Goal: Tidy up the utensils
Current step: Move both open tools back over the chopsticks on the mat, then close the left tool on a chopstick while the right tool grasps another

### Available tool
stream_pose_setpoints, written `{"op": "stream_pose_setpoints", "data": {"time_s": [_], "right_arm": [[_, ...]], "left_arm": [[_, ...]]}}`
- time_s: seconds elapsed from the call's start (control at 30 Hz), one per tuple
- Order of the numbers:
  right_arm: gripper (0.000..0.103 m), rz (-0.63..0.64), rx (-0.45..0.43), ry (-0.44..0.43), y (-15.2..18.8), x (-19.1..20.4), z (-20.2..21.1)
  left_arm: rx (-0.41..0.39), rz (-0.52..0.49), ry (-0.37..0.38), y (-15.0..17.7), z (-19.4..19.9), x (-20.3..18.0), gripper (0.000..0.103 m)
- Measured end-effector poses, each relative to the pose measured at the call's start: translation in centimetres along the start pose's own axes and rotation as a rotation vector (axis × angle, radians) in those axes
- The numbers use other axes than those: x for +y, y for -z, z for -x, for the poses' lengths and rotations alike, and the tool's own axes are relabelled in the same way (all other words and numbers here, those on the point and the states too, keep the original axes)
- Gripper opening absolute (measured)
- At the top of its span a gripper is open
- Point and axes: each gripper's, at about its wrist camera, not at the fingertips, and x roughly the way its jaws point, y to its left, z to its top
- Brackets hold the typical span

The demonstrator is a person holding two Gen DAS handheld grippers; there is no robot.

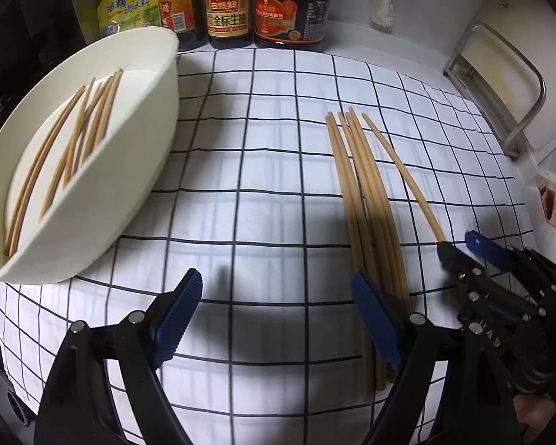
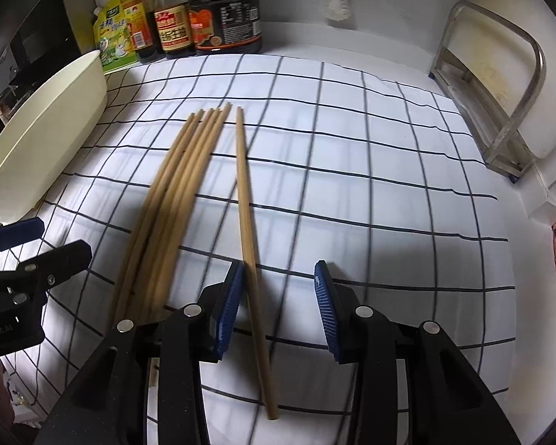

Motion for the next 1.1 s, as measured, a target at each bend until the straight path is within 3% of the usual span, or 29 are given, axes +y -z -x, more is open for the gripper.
{"op": "stream_pose_setpoints", "data": {"time_s": [0.3,0.43,0.67,0.8,1.0,1.1], "right_arm": [[0.037,-0.018,-0.013,-0.001,0.1,-1.7,0.2],[0.037,-0.019,-0.012,-0.009,0.1,-1.7,0.2],[0.037,-0.010,-0.014,-0.017,0.2,-1.5,0.1],[0.037,0.004,-0.018,-0.016,0.0,-1.4,-0.1],[0.037,0.036,-0.027,-0.011,-0.6,-1.1,-0.5],[0.037,0.068,-0.034,-0.010,-1.0,-0.7,-0.7]], "left_arm": [[0.016,-0.019,-0.030,0.6,-1.2,-1.2,0.082],[0.025,-0.009,-0.008,0.4,-1.6,-1.4,0.083],[0.013,-0.030,-0.037,0.5,-1.7,-1.9,0.084],[0.007,-0.038,-0.090,0.4,-2.0,-1.9,0.084],[0.001,-0.033,-0.087,-0.2,-2.2,-1.9,0.079],[-0.005,-0.035,-0.077,-0.7,-2.3,-2.1,0.070]]}}
